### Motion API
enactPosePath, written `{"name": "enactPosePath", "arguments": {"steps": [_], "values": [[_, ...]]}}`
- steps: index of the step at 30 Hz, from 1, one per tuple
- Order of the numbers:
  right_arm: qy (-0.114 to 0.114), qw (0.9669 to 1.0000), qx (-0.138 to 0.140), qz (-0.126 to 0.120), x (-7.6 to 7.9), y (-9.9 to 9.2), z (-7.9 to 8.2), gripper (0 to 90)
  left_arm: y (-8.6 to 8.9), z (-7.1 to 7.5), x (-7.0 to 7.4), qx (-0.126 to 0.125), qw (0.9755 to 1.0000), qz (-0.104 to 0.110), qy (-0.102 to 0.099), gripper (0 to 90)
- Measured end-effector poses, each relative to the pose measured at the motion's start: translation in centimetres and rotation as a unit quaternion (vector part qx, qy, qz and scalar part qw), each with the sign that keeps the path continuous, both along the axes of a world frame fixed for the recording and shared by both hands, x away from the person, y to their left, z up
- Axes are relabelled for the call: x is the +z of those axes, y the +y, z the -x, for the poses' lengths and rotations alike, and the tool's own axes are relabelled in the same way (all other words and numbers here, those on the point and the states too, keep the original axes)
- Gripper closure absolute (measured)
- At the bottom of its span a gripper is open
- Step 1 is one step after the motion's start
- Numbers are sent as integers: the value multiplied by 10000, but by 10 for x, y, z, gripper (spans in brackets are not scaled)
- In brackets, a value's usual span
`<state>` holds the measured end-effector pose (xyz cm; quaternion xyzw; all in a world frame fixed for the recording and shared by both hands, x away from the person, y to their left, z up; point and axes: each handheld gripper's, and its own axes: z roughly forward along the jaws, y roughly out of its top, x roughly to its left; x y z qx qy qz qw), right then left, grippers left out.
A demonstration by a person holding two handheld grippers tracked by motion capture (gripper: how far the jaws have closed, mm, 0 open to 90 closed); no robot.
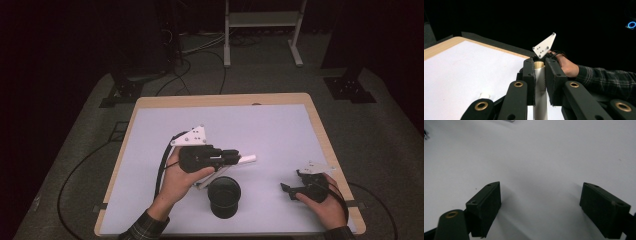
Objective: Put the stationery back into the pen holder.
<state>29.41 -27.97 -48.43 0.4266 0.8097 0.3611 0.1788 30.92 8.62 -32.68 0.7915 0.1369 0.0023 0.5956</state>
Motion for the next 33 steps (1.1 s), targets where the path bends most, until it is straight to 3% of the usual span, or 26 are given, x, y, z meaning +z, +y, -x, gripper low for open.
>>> {"name": "enactPosePath", "arguments": {"steps": [18, 33], "values": [[0, 10000, 0, 1, 0, 0, 0, 160, -8, 0, -3, -20, 10000, 58, 17, 787], [-2, 10000, 0, 1, 0, 0, 0, 160, -10, 0, -9, 1, 10000, -21, 28, 787]]}}
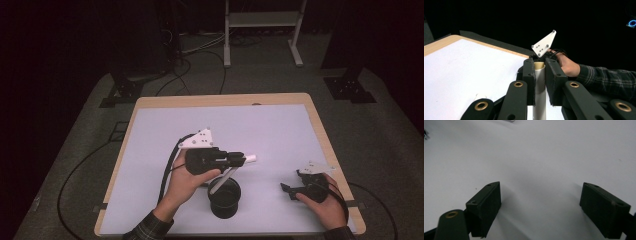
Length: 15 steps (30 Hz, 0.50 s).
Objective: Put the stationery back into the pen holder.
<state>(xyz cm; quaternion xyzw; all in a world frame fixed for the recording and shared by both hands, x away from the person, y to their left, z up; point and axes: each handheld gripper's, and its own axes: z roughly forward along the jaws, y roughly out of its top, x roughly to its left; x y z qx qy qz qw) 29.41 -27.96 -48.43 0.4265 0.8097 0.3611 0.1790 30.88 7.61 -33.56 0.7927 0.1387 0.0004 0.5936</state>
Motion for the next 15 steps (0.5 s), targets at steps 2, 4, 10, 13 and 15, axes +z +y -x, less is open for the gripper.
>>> {"name": "enactPosePath", "arguments": {"steps": [2, 4, 10, 13, 15], "values": [[1, 10000, 1, 0, 0, 0, 0, 160, 1, 0, -1, 16, 10000, 8, 1, 787], [0, 10000, 1, 0, 0, 0, 0, 160, 1, 0, -1, 20, 10000, -19, 1, 787], [0, 10000, 0, 0, 0, 0, 0, 160, 3, 1, -4, 21, 10000, -18, 13, 787], [0, 10000, 0, -1, 0, 0, 0, 160, 5, 2, -5, 44, 10000, 34, -8, 787], [0, 10000, 1, -1, 0, 0, 0, 160, 5, 2, -5, 51, 10000, 48, 0, 787]]}}
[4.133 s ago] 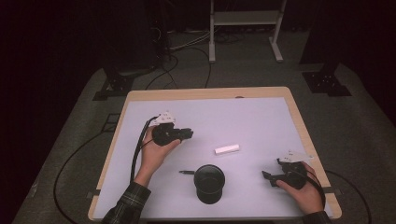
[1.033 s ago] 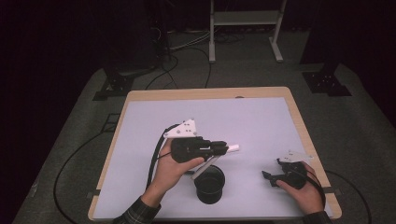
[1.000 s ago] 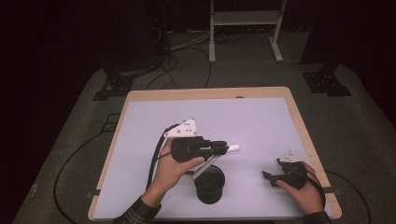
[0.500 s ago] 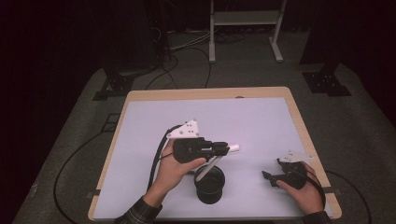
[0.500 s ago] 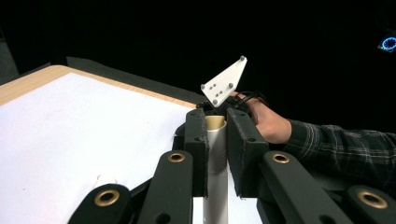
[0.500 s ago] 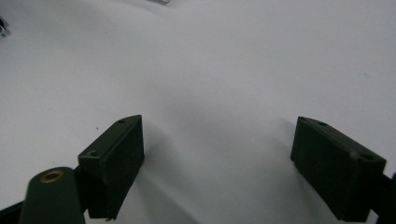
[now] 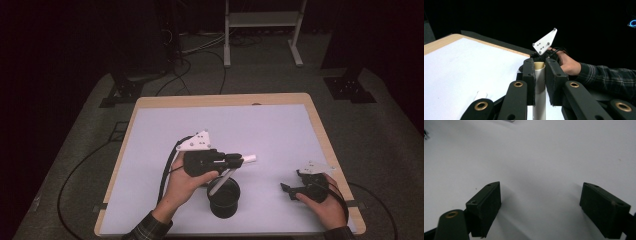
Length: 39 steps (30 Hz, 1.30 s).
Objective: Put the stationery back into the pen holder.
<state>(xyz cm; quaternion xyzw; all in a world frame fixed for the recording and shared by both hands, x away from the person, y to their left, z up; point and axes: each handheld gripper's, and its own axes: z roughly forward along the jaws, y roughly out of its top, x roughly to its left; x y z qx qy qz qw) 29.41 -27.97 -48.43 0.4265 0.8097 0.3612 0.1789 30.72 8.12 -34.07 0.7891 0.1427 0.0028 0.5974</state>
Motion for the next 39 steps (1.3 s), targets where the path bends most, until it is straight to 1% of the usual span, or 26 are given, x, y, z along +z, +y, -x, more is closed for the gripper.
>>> {"name": "enactPosePath", "arguments": {"steps": [1, 3, 10, 20, 23, 28, 30, 39], "values": [[1, 10000, -1, 0, 0, 0, 0, 160, 0, 0, 0, 2, 10000, 3, -35, 787], [1, 10000, 0, 0, 0, 0, 0, 160, -1, 0, 0, -2, 10000, 16, -25, 787], [0, 10000, -1, -1, 0, 0, 0, 160, -5, 0, -4, -42, 10000, -74, -10, 787], [1, 10000, 0, -1, 0, 0, 0, 160, 1, 2, -16, 8, 9998, -215, 26, 786], [0, 10000, 0, 0, 0, 0, 0, 160, 2, 4, -23, 22, 9995, -298, 88, 786], [-1, 10000, 0, -1, 0, 0, 0, 160, 3, 5, -30, 28, 9992, -385, 140, 787], [-1, 10000, 0, -1, 0, 0, 0, 160, 4, 5, -35, 30, 9988, -450, 198, 787], [3, 10000, -3, -3, 0, 0, 0, 160, 3, 5, -45, 21, 9981, -535, 289, 787]]}}
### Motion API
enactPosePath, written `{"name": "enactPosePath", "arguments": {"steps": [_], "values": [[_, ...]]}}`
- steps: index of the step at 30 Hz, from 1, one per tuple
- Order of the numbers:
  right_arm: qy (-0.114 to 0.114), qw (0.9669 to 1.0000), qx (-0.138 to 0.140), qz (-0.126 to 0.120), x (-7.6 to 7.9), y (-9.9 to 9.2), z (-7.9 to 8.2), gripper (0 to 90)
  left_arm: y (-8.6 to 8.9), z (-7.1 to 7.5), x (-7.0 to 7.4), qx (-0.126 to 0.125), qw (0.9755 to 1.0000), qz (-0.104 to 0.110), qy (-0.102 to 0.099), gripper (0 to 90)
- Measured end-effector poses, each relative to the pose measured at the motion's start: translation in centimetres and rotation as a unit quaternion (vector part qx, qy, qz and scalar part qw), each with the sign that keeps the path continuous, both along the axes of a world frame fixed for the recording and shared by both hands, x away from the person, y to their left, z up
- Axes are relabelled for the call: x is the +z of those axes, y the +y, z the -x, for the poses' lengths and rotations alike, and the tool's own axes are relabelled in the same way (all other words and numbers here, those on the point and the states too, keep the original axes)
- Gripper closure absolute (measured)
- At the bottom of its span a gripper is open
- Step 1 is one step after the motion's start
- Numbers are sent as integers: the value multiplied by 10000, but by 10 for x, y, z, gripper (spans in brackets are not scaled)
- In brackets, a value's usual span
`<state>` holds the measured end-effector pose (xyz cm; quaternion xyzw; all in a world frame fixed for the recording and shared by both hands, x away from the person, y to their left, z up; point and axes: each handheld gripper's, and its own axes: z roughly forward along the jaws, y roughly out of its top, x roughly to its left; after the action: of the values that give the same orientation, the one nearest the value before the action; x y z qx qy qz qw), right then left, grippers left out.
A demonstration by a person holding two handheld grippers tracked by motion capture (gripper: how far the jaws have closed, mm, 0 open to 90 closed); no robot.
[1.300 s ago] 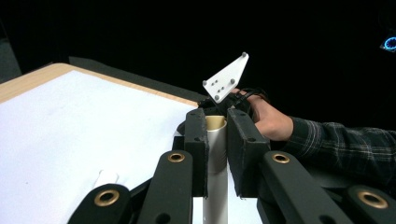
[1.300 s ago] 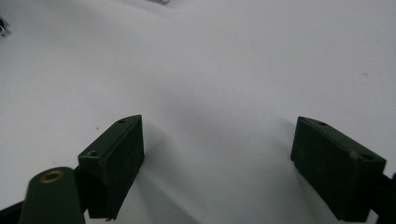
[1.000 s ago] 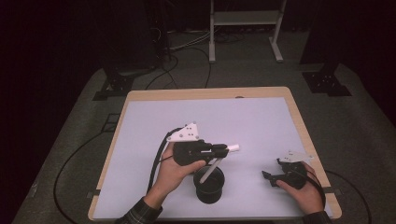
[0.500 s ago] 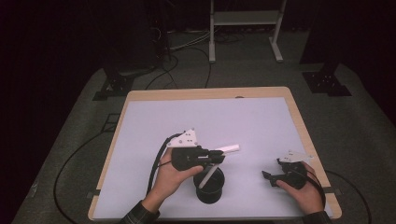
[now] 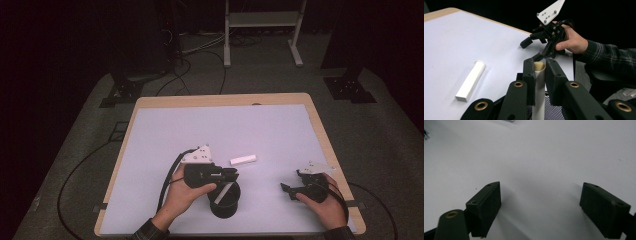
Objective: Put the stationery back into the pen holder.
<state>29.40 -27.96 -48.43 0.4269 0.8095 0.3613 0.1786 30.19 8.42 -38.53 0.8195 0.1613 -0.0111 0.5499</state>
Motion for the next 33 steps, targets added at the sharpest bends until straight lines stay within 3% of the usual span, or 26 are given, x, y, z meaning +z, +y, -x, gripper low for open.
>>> {"name": "enactPosePath", "arguments": {"steps": [18, 33], "values": [[8, 10000, -4, -3, 0, 0, 0, 160, -8, -1, -11, -42, 9998, -162, 114, 780], [6, 10000, -3, -1, 0, 0, 0, 160, 5, -3, 0, 185, 9997, -145, 2, 612]]}}
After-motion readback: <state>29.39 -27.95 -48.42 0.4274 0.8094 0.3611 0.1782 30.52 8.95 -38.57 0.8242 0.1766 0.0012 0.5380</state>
